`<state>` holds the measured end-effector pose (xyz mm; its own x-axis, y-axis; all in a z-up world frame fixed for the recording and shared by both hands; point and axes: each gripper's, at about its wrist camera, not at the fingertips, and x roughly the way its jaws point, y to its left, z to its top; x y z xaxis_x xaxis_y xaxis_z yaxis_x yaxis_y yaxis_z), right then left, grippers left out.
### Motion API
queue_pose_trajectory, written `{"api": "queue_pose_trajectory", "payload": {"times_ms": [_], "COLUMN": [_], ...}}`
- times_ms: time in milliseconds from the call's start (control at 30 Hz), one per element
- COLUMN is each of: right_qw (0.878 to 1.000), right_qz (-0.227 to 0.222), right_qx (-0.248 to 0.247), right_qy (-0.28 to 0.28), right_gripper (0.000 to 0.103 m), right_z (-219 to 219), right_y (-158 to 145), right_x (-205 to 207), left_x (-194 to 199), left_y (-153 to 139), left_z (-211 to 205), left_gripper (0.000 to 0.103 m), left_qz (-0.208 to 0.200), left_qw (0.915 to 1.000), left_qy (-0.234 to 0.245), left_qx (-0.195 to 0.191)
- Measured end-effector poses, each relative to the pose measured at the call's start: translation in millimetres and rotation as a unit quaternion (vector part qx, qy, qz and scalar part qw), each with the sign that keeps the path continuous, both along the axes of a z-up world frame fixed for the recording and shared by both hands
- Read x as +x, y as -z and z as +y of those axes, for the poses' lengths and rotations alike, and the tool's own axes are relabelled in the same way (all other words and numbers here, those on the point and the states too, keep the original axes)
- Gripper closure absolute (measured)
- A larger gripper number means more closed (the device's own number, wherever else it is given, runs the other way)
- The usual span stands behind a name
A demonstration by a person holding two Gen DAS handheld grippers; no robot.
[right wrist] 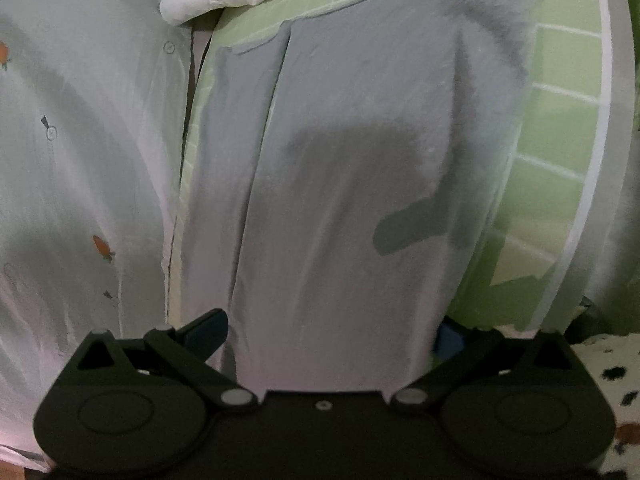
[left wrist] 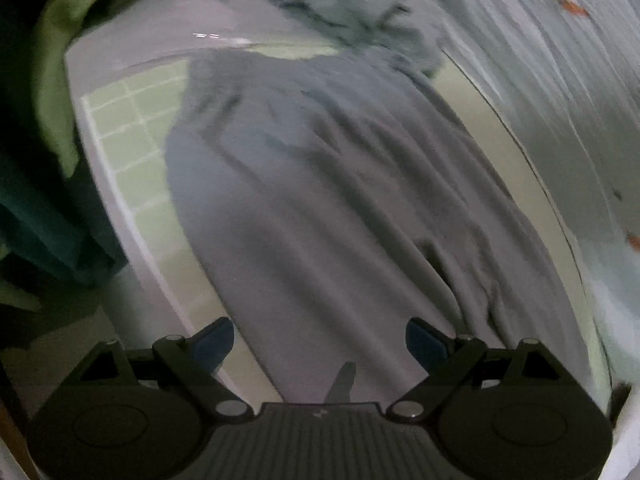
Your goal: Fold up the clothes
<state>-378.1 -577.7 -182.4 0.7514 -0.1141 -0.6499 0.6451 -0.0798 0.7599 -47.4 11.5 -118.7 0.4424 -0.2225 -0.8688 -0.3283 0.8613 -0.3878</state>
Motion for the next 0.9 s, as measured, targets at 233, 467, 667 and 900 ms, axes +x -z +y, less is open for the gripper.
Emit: {"api": "queue_pose_trajectory", "payload": {"times_ms": [233,467,667,900], "right_qw": [0.999,0.993,0.984,0.968], "right_qz": [0.023,0.078,0.109,0.143], "right_qx": [-0.031,-0.062,-0.071,-0.093], "right_qy": [0.036,0.065,0.123,0.183], "right_gripper": [0.0,0.0,0.002,0.027], "right_z": [21.1,35.8,34.9,16.3], "right_y": [-6.8,-16.6,-19.6,-21.7], "right_x": [6.3,12.8,10.1,-9.0], "left_x": [32.1,70.4,93.4,107.6], "left_y": [2.9,9.8,14.4,19.3], "left_z": [49.6,83.5,81.7,77.3], "left_gripper": [0.01,0.011,0.022,0.055], "left_qz": [-0.001,0.003,-0.005,-0.008], "left_qw": [0.998,0.9945,0.9947,0.9943], "left_qy": [-0.049,-0.07,-0.047,-0.049], "left_qx": [0.039,0.077,0.091,0.094]}}
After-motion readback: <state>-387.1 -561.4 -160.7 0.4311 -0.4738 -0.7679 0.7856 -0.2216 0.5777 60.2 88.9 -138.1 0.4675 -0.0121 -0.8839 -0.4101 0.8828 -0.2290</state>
